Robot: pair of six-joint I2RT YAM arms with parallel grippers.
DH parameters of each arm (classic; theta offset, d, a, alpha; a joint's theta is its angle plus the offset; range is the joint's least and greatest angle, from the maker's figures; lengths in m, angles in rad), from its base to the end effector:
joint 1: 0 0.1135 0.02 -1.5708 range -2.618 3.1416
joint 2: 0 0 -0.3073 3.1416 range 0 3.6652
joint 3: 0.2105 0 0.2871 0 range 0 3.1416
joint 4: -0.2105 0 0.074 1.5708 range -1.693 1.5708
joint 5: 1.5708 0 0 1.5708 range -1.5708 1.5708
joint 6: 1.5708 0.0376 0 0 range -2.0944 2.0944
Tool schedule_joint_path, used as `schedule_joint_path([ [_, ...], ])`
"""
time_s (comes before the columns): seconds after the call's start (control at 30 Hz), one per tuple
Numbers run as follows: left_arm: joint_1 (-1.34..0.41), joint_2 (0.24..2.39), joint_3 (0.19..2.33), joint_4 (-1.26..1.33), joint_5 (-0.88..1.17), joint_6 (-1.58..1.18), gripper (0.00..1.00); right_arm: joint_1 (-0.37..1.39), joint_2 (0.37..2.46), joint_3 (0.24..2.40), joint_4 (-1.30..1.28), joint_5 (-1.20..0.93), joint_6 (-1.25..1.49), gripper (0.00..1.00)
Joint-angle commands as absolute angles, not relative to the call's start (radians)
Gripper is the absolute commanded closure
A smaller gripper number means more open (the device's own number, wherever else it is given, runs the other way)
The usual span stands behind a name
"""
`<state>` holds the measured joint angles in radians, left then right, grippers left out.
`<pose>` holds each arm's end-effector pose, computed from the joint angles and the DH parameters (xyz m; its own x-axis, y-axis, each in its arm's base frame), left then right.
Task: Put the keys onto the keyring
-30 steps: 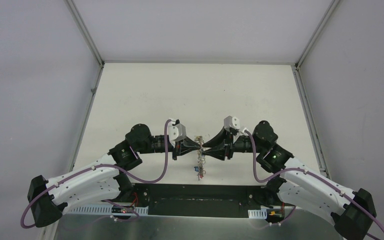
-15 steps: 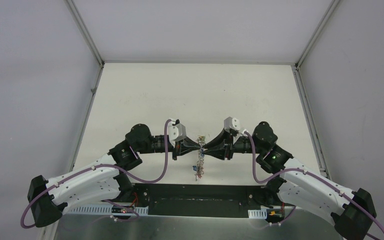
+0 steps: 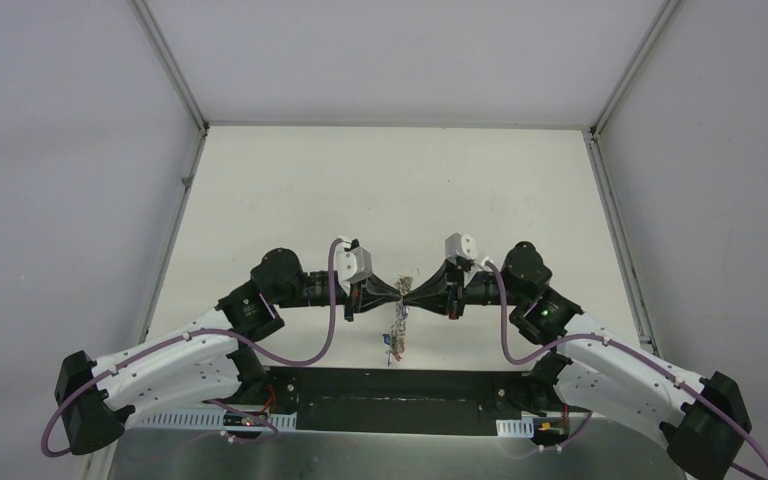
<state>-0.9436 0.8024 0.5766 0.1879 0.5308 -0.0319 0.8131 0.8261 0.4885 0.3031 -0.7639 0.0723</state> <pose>0.1019 -0.1730 0.3260 -0.0540 0.0276 -0.9982 0.9939 0.0975 -0.0510 0.1169 0.1614 0.2996 -0.0959 -0.0254 -0.9951 -0.9954 -0.0041 0.0960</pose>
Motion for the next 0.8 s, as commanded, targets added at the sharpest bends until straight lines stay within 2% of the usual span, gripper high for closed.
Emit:
schedule_joint_path([
  [0.0,-0.953,0.769,0.588,0.308,0.539,-0.038,1.0,0.813,0.816,0.527,0.325,-0.784,0.053,1.0],
  [0.17,-0.953,0.75,0.589,0.256,0.54,-0.025,0.99,0.813,0.793,0.587,0.116,-0.753,-0.049,1.0],
  [0.37,-0.953,0.723,0.639,0.027,0.542,0.052,0.68,0.813,0.792,0.708,-0.209,-0.697,-0.159,1.0],
  [0.47,-0.953,0.729,0.665,-0.086,0.557,0.095,0.64,0.813,0.812,0.765,-0.343,-0.694,-0.199,1.0],
  [0.53,-0.953,0.746,0.677,-0.122,0.577,0.112,0.56,0.813,0.841,0.83,-0.454,-0.689,-0.235,1.0],
  [0.77,-0.962,0.858,0.703,-0.078,0.612,0.124,0.57,0.812,0.967,1.019,-0.82,-0.628,-0.324,1.0],
])
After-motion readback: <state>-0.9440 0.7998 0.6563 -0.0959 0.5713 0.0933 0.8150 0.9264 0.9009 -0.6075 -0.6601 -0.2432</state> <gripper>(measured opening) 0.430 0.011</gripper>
